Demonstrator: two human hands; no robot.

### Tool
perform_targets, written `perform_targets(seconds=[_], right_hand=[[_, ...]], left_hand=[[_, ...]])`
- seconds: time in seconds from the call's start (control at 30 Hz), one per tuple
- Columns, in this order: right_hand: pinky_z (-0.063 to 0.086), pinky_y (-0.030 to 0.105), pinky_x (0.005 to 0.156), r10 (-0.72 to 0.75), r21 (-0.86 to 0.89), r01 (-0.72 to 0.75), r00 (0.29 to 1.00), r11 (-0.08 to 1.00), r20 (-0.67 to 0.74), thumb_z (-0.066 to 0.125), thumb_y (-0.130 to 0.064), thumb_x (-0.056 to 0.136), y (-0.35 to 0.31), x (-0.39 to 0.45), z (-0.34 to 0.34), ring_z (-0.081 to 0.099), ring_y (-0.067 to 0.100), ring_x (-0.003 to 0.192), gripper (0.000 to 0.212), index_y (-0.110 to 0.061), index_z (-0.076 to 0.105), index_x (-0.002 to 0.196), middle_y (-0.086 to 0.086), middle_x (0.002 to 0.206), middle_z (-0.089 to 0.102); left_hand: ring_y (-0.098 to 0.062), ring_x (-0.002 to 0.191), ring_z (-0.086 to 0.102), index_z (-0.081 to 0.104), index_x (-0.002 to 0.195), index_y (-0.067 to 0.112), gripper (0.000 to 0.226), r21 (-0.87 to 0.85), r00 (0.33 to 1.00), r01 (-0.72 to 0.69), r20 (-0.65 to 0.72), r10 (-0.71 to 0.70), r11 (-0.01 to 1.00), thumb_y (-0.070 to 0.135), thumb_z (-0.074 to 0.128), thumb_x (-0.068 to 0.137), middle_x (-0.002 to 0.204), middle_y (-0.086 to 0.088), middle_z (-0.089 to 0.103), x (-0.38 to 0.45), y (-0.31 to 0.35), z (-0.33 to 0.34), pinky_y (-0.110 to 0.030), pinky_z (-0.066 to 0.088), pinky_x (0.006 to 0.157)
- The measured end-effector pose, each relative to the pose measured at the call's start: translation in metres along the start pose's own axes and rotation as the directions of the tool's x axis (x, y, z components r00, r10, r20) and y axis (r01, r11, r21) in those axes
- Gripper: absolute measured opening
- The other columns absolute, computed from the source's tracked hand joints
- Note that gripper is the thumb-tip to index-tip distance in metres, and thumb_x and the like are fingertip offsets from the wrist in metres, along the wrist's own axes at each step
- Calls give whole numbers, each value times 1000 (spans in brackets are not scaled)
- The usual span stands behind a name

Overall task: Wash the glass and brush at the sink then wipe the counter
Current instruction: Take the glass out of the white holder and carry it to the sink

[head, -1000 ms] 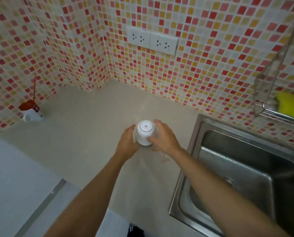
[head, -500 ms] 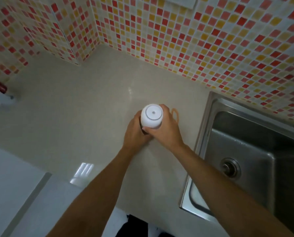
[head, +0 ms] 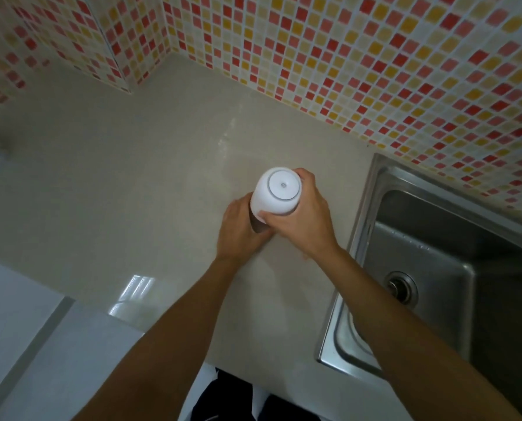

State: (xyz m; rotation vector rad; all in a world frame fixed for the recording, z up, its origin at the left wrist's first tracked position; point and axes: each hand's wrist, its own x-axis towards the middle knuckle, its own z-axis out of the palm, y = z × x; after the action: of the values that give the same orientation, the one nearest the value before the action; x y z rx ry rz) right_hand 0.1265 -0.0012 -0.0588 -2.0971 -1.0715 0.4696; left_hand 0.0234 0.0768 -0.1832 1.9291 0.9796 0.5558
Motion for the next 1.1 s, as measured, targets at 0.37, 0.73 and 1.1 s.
perform_targets(seconds=[0.37, 0.73, 1.1], right_hand=[[44, 15, 81, 81, 156, -68, 994, 985, -77, 87, -40, 58, -7, 0, -17, 52, 5, 104, 88, -30, 35, 128, -14, 118, 52], [56, 37, 80, 385, 886, -405, 873, 226, 301, 76, -14, 70, 41, 18, -40, 62, 27, 112, 74, -15, 42, 136, 12, 134, 55], [56, 39, 79, 402, 807, -306, 911, 505, 95, 85, -25, 60, 91, 73, -57, 59, 23, 111, 79, -27, 39, 123, 2, 125, 52]], left_hand=[[-13, 110, 53, 49, 131, 23, 78, 60, 999, 1, -44, 1, 998, 58, 78, 68, 120, 5, 59, -10, 7, -4, -38, 45, 98], [-25, 114, 52, 50, 130, 17, 80, 132, 998, 18, -63, -9, 991, 49, 82, 64, 121, -5, 58, -12, 10, -7, -39, 43, 99], [-24, 106, 55, 53, 124, 19, 74, 153, 995, 23, -99, -7, 988, 52, 82, 64, 112, -2, 59, -7, 8, -3, -38, 46, 93]])
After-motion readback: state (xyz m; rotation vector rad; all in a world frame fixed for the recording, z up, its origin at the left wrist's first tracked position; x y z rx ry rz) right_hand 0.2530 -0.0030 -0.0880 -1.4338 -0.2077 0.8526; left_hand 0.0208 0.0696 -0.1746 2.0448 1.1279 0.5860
